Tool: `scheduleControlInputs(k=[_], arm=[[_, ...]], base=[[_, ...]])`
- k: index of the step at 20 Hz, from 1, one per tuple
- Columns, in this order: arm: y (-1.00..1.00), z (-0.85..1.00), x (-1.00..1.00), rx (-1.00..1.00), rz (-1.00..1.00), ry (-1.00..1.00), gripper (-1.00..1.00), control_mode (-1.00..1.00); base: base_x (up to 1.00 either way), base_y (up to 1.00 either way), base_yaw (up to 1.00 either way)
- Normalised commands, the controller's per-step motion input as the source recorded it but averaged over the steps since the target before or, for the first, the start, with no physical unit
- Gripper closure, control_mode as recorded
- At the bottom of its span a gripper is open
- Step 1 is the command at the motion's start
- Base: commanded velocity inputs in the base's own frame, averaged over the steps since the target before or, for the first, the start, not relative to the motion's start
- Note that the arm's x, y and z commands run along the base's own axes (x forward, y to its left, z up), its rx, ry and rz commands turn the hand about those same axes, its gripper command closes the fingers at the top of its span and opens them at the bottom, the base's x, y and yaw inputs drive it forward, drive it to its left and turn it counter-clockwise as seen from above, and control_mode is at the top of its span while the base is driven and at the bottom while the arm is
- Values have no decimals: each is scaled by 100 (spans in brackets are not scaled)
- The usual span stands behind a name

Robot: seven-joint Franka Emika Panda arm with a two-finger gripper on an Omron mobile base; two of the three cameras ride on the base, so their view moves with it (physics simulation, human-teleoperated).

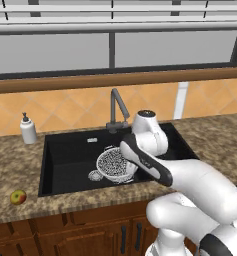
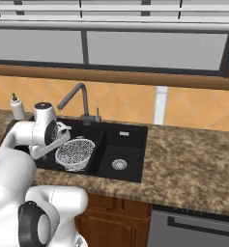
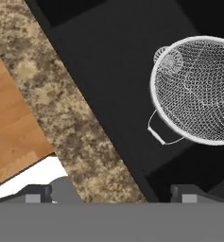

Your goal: Put the colander in the sink, put the apple in the colander, and turn on the sink faucet and pour water over the colander.

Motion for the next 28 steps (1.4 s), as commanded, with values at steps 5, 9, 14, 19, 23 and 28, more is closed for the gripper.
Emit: scheduleControlInputs(k=[5, 9, 14, 19, 23, 28], arm=[[8, 48, -61, 1, -34, 7, -100, -100], [55, 13, -73, 2, -38, 7, -100, -100], [25, 42, -61, 13, -31, 9, -100, -100], [25, 36, -62, 12, -23, 10, -100, -100], [56, 7, -50, 8, -9, 5, -100, -100], [76, 0, -21, 0, -3, 0, -100, -100]], base=[[0, 0, 0], [0, 0, 0], [0, 0, 0], [0, 0, 0], [0, 0, 0], [0, 0, 0]])
